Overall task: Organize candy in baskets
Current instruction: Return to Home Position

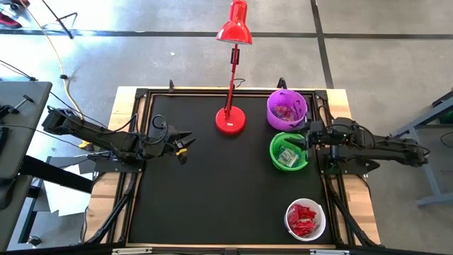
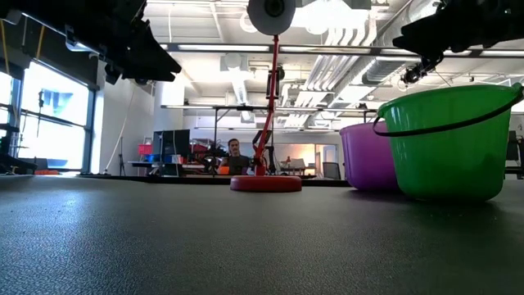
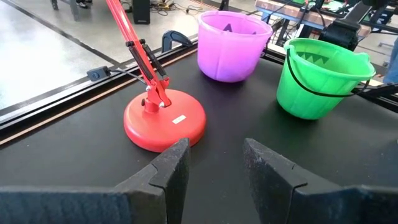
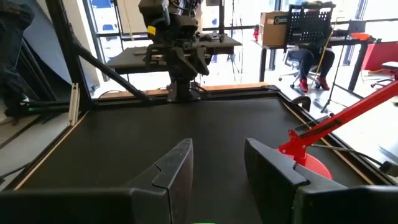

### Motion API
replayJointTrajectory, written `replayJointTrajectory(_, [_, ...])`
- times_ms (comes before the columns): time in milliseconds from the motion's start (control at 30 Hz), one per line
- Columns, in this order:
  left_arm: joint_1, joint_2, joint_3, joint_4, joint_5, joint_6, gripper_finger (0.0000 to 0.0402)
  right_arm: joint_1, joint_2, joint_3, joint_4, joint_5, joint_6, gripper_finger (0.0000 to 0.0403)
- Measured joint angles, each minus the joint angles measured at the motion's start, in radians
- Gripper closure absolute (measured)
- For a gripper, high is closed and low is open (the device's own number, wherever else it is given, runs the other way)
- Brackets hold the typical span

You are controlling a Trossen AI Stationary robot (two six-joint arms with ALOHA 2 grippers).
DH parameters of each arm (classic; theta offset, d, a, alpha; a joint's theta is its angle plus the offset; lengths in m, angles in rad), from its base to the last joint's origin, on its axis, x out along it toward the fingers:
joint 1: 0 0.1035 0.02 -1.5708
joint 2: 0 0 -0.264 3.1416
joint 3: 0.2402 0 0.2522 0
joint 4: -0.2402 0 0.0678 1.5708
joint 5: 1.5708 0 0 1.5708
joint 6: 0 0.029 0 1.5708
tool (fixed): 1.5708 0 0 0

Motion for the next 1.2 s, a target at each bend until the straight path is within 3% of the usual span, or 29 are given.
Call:
replayJointTrajectory(500, [0.0,0.0,0.0,0.0,0.0,0.0,0.0266,-0.001,-0.137,-0.129,0.024,-0.002,0.0,0.0264])
replayJointTrajectory(1200, [0.0,0.0,0.0,0.0,0.0,0.0,0.0266,-0.001,-0.294,-0.139,-0.063,-0.003,0.0,0.0264])
